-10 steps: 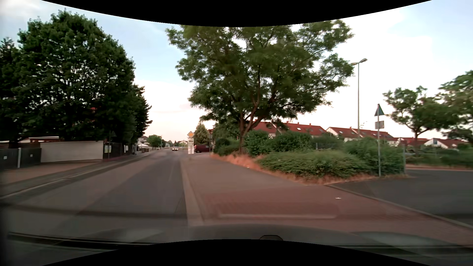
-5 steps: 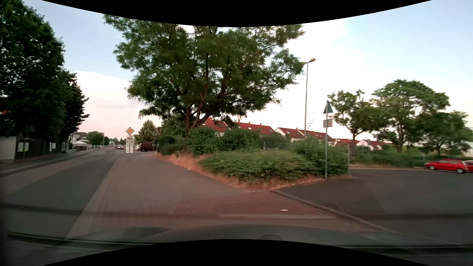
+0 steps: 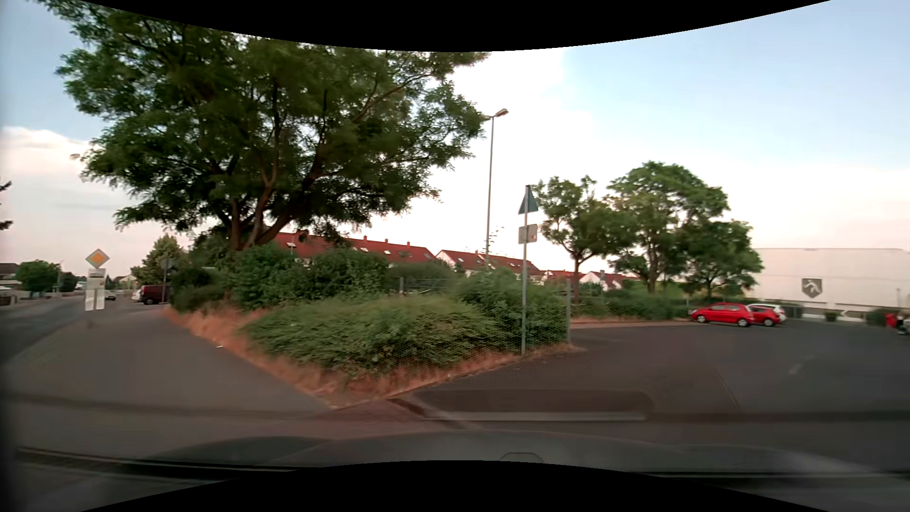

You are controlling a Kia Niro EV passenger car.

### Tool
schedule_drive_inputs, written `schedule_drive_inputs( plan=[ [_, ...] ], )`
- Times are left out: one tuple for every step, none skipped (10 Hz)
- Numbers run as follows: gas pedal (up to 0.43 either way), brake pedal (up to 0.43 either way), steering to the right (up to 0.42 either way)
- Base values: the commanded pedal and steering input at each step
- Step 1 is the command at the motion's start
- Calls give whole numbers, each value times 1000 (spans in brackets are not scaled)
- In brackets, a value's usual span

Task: Follow the waypoints while adhering to traffic rules and regulations

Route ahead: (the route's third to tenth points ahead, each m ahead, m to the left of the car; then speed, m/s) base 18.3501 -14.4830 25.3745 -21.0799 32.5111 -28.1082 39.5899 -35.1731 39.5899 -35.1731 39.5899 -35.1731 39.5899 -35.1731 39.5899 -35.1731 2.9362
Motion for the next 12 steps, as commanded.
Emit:
schedule_drive_inputs(
  plan=[
    [0, 0, 586],
    [0, 0, 586],
    [0, 0, 583],
    [0, 0, 576],
    [0, 0, 570],
    [0, 0, 568],
    [0, 0, 564],
    [0, 0, 562],
    [0, 0, 558],
    [0, 0, 548],
    [39, 0, 534],
    [39, 0, 504]
  ],
)
